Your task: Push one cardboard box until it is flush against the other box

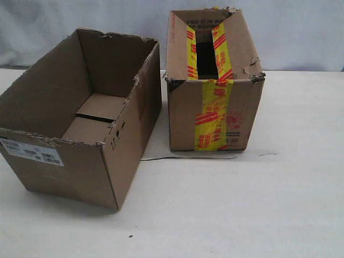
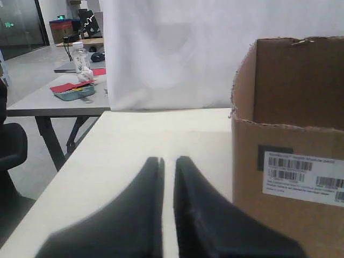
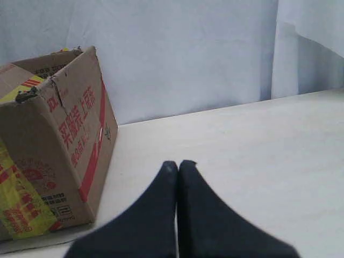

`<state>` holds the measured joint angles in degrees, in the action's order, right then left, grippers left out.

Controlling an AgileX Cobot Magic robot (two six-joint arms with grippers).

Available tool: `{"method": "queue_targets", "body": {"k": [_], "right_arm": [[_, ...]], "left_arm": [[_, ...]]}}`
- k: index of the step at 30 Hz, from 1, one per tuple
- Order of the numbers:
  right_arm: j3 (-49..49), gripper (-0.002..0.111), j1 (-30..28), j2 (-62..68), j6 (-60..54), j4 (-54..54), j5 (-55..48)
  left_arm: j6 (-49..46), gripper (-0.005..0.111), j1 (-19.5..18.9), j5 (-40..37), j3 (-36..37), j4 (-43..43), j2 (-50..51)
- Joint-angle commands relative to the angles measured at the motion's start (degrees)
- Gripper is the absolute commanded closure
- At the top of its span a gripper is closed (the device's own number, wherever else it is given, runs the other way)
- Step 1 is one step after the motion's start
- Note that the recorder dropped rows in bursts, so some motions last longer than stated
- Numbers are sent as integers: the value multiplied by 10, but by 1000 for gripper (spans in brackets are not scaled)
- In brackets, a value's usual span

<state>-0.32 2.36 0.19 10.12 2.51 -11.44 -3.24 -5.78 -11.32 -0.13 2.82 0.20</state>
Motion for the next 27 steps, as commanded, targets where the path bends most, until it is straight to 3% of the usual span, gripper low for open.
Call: {"method": "queue_targets", "body": {"k": [1,13,20,27], "right_arm": [[3,109,-3,-2,-4,-3,0],[3,109,-3,-2,-4,-3,0],[3,109,-3,-2,-4,-3,0],[3,109,-3,-2,-4,-3,0]], "left_arm": [[1,107,4,6,1,-3,-2],[14,107,4,51,1,-8,-2],[93,107,4,93,1,-132,-2],[93,107,4,92,-13,-141,-2]]}}
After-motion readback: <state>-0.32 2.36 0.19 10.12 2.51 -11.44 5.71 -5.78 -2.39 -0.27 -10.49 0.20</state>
